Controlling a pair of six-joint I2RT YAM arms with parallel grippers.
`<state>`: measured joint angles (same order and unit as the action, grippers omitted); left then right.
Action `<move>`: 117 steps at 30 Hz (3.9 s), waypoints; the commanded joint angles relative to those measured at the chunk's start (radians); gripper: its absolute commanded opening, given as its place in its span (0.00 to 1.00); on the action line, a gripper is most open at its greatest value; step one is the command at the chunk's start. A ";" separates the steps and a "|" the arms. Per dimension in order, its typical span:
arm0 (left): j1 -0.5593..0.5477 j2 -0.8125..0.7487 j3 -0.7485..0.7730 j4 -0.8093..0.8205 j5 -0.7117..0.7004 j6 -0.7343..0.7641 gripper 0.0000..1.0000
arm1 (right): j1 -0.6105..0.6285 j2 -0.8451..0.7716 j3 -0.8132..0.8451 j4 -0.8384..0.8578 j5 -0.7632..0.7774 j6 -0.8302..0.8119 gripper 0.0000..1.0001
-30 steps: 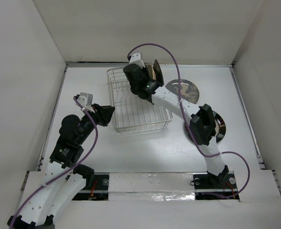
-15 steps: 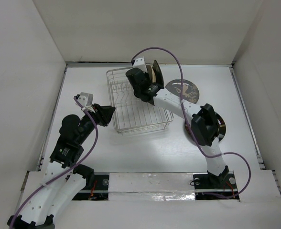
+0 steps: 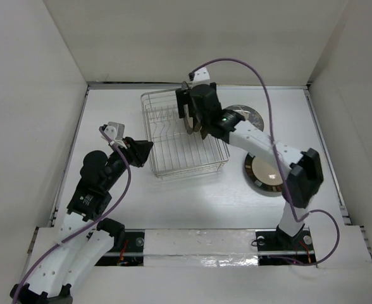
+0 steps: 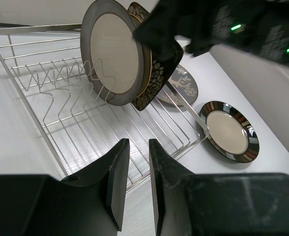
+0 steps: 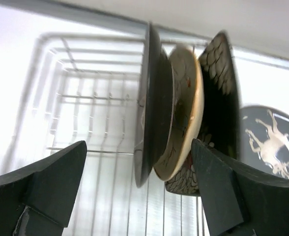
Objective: Load the plates into the dish rack
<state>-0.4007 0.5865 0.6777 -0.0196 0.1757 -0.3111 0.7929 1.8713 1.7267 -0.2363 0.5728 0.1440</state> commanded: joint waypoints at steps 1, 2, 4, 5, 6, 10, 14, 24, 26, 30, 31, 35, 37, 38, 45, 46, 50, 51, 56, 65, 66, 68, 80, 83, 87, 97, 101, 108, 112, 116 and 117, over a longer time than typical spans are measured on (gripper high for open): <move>0.014 0.002 0.017 0.040 0.002 0.001 0.20 | -0.056 -0.190 -0.070 0.161 -0.212 0.038 0.93; 0.014 0.009 0.017 0.038 0.005 0.003 0.20 | -0.069 -0.227 -0.141 0.175 -0.240 0.043 0.94; 0.014 0.007 0.016 0.040 0.008 0.001 0.20 | -0.119 -0.361 -0.254 0.300 -0.274 0.048 0.90; 0.014 0.001 0.016 0.041 0.008 0.001 0.20 | -0.147 -0.406 -0.316 0.343 -0.280 0.052 0.63; 0.014 0.001 0.016 0.041 0.007 0.001 0.20 | -0.182 -0.449 -0.437 0.407 -0.310 0.078 0.41; 0.014 0.010 0.014 0.044 0.019 -0.002 0.20 | -0.438 -0.564 -0.620 0.394 -0.456 0.175 0.00; 0.023 0.013 0.014 0.052 0.027 -0.003 0.20 | -0.697 -0.545 -0.722 0.419 -0.565 0.221 0.04; 0.023 0.021 0.016 0.040 0.031 -0.002 0.20 | -0.883 -0.230 -0.708 0.497 -0.790 0.338 0.63; 0.023 0.012 0.019 0.043 0.025 0.001 0.20 | -0.896 -0.164 -0.691 0.503 -0.806 0.361 0.65; 0.023 0.024 0.020 0.038 0.027 0.001 0.21 | -0.905 -0.077 -0.639 0.480 -0.809 0.374 0.65; 0.023 0.024 0.019 0.040 0.033 0.001 0.20 | -0.905 -0.058 -0.635 0.482 -0.826 0.391 0.65; 0.023 0.025 0.023 0.040 0.024 0.003 0.21 | -0.923 0.047 -0.621 0.512 -0.933 0.427 0.64; 0.023 0.032 0.020 0.038 0.033 0.003 0.20 | -0.923 0.077 -0.621 0.552 -0.993 0.462 0.63; 0.023 0.032 0.019 0.040 0.038 0.003 0.21 | -0.923 0.092 -0.616 0.563 -1.011 0.474 0.62; 0.023 0.021 0.025 0.037 0.031 0.007 0.21 | -0.942 0.178 -0.590 0.597 -1.082 0.528 0.56; 0.023 0.018 0.025 0.037 0.031 0.007 0.20 | -0.954 0.189 -0.587 0.598 -1.093 0.535 0.54; 0.033 0.018 0.028 0.037 0.019 0.009 0.20 | -0.975 0.203 -0.607 0.646 -1.107 0.588 0.16; 0.033 0.018 0.028 0.035 0.024 0.010 0.21 | -0.991 0.198 -0.628 0.704 -1.093 0.603 0.03; 0.033 0.019 0.029 0.038 0.014 0.012 0.21 | -1.046 0.050 -0.783 0.879 -1.039 0.707 0.00; 0.033 0.030 0.028 0.040 0.025 0.010 0.21 | -1.046 -0.351 -0.868 0.916 -0.863 0.750 0.00; 0.033 0.029 0.026 0.041 0.022 0.010 0.21 | -1.046 -0.389 -0.868 0.907 -0.844 0.741 0.00; 0.033 0.032 0.029 0.044 0.010 0.010 0.21 | -1.017 -0.500 -0.848 0.861 -0.829 0.709 0.00; 0.033 0.024 0.025 0.050 0.051 0.013 0.30 | -0.418 -0.585 -0.310 0.362 -0.343 0.220 0.00; 0.033 0.021 0.025 0.047 0.031 0.014 0.30 | -0.256 -0.480 -0.131 0.272 -0.199 0.108 0.00; 0.033 0.007 0.023 0.049 0.038 0.012 0.30 | -0.107 -0.342 0.046 0.188 -0.045 -0.006 0.00; 0.033 -0.016 0.026 0.037 -0.007 0.007 0.30 | 0.034 -0.023 0.349 0.057 0.235 -0.178 0.00; 0.033 -0.027 0.022 0.041 0.015 0.006 0.30 | 0.043 0.038 0.399 0.049 0.277 -0.198 0.00; 0.033 -0.028 0.020 0.043 0.024 0.004 0.30 | 0.062 0.135 0.458 0.029 0.326 -0.244 0.00; 0.033 -0.020 0.022 0.040 0.021 0.004 0.29 | 0.062 0.176 0.465 0.008 0.326 -0.242 0.00; 0.033 -0.027 0.023 0.043 0.018 0.006 0.29 | 0.071 0.221 0.453 0.002 0.338 -0.244 0.00; 0.033 -0.024 0.023 0.041 0.013 0.006 0.29 | 0.071 0.229 0.456 -0.007 0.341 -0.247 0.00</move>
<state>-0.3710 0.5709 0.6777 -0.0200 0.1875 -0.3111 0.8520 2.1052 2.1201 -0.3450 0.8486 -0.0891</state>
